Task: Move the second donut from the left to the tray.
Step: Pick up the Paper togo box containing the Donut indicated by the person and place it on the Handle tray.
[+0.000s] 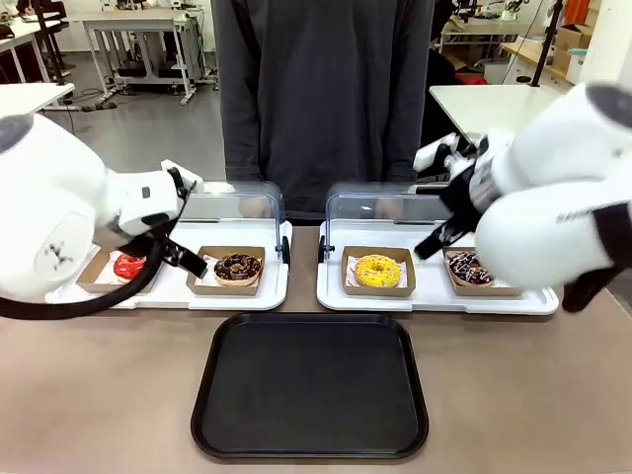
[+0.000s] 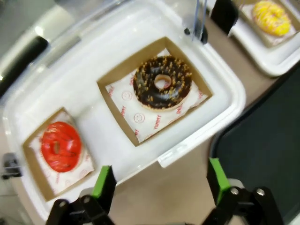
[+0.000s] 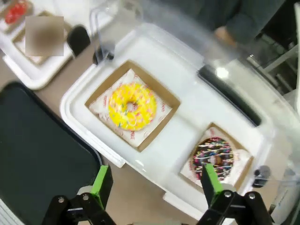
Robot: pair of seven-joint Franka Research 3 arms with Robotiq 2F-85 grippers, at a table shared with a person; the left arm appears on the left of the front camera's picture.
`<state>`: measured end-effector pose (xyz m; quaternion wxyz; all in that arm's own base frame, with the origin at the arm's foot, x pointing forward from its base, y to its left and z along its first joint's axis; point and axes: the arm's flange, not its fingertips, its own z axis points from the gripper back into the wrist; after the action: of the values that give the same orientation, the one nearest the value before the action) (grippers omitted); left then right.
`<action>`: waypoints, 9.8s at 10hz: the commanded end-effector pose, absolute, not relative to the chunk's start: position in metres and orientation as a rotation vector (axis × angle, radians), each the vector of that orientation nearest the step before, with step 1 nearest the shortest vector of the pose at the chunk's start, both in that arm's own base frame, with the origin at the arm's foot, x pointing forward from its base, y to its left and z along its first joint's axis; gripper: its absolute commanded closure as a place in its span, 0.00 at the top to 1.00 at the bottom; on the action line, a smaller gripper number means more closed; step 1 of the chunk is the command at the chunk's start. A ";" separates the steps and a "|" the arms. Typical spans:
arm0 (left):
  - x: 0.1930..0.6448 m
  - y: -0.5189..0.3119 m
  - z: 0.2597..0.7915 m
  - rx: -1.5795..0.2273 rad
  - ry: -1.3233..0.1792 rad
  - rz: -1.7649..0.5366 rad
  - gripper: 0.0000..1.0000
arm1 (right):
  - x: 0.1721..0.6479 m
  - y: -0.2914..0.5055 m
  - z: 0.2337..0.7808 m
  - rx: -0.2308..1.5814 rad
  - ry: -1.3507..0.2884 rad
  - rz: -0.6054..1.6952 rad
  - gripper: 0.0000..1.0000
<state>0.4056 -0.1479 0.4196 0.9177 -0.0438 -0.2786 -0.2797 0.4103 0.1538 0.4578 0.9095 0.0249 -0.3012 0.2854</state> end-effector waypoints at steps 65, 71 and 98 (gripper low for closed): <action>0.339 0.226 0.541 -0.631 -0.933 -0.978 1.00 | 0.360 -0.193 0.494 0.697 -0.918 0.540 1.00; 0.339 0.226 0.541 -0.631 -0.933 -0.978 1.00 | 0.360 -0.193 0.494 0.697 -0.918 0.540 1.00; 0.431 -0.138 0.420 0.100 -0.575 -1.596 1.00 | 0.360 -0.193 0.494 0.697 -0.918 0.540 1.00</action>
<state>0.4304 -0.1389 0.4195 0.6595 0.0437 -0.2541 -0.7061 0.3584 -0.1934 0.4939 0.8122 0.3234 -0.4167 0.2493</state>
